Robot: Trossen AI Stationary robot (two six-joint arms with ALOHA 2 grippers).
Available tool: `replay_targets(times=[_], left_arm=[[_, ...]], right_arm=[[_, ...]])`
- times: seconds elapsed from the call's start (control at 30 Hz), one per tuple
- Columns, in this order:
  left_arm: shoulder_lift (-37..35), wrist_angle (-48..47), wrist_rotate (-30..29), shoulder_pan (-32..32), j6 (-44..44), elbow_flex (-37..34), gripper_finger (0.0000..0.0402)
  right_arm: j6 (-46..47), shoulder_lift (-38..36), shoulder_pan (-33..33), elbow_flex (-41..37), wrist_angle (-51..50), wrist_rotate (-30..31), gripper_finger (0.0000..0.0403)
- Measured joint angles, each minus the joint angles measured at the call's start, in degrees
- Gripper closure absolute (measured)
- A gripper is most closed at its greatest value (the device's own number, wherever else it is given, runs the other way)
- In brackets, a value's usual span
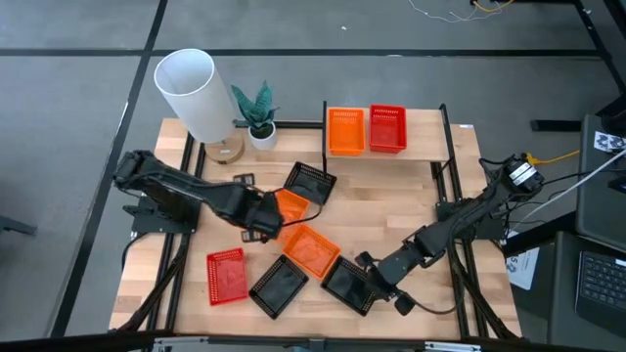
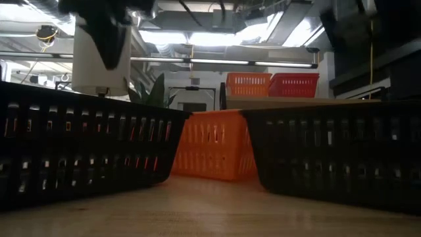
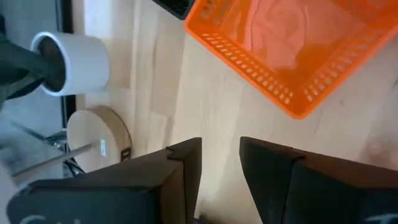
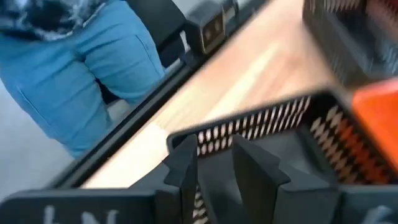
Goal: Stack baskets on shelf by color
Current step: Put the right black basket on the shelf
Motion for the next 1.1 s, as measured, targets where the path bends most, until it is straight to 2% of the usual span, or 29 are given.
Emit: replay_targets(times=[0.1,0.23,0.4,0.77,1.1], left_arm=[[-3.96,-1.83,-3.35,-2.86,-1.97,0.00,0.0299],[-8.73,-2.43,-9.94,-6.50,-4.64,0.00,0.0299],[-12.64,-2.27,-13.96,-9.98,-6.15,0.02,0.0299],[-15.96,-2.41,-15.46,-13.72,-6.17,0.00,0.0299],[-15.92,-2.32,-16.02,-13.92,-4.43,0.00,0.0299]], right_arm=[[-4.02,0.12,0.00,0.02,1.90,-0.04,0.0303],[-6.63,1.26,0.08,0.00,-1.46,-0.46,0.0303],[-6.14,3.17,0.79,-0.04,-4.23,-0.52,0.0303],[0.73,4.85,3.34,-0.04,-6.54,-0.31,0.0303],[2.99,7.27,3.89,-0.04,-12.93,6.96,0.0307]])
